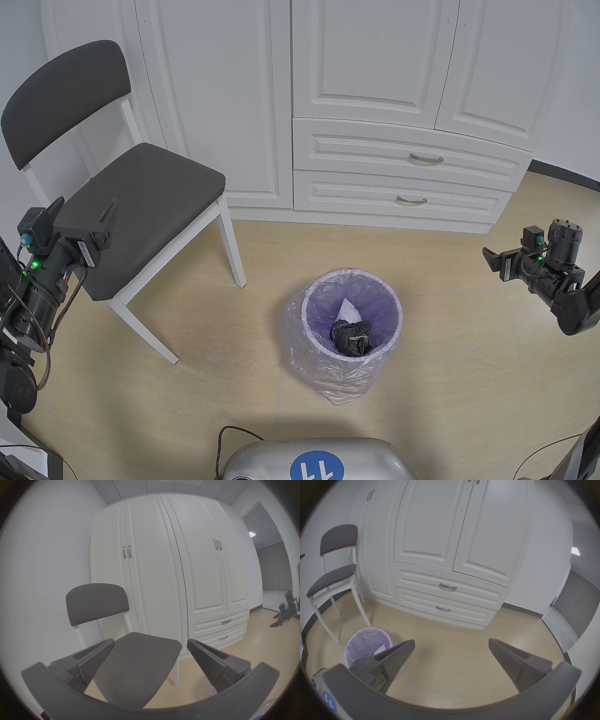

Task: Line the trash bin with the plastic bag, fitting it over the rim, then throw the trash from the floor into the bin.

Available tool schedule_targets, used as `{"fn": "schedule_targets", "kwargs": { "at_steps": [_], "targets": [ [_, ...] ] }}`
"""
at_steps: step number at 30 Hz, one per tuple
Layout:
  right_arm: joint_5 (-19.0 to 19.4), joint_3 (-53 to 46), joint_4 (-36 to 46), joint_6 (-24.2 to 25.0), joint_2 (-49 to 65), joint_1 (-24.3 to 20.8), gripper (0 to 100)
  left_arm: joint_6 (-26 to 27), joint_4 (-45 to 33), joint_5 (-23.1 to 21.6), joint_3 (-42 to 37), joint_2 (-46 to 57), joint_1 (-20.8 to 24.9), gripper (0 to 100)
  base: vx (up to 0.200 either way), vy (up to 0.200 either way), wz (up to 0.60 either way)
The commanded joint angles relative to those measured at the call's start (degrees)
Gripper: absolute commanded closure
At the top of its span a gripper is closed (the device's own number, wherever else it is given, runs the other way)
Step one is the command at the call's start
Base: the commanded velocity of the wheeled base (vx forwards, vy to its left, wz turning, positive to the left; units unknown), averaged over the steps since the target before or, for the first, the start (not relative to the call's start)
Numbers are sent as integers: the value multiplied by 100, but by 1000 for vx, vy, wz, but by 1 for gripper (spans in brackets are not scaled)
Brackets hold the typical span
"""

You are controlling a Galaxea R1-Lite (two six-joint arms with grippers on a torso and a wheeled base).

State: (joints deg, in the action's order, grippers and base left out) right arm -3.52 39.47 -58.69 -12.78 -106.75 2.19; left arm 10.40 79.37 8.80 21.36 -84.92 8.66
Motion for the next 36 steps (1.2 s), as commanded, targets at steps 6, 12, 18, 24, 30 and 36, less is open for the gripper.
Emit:
{"fn": "schedule_targets", "kwargs": {
  "at_steps": [6,12,18,24,30,36],
  "targets": [
    [1,491,1043,864,1930,308,0,-187,-3701,-1,1969,2340,-417,0,0,0,0],
    [10,421,1333,1005,2677,282,0,-389,-3982,-19,1960,2797,-945,0,0,0,0],
    [-26,96,1351,1005,3547,282,0,-741,-3991,-54,1942,3201,-1287,0,0,0,0],
    [-61,-317,1342,1005,4294,317,0,-732,-4000,-54,1951,3535,-1314,0,0,0,0],
    [18,-625,1720,996,5182,264,0,-732,-4246,-45,1925,3966,-1314,0,0,0,0],
    [264,-669,2704,1005,6079,-61,0,-732,-4896,8,1942,4361,-1314,0,0,0,0]
  ]
}}
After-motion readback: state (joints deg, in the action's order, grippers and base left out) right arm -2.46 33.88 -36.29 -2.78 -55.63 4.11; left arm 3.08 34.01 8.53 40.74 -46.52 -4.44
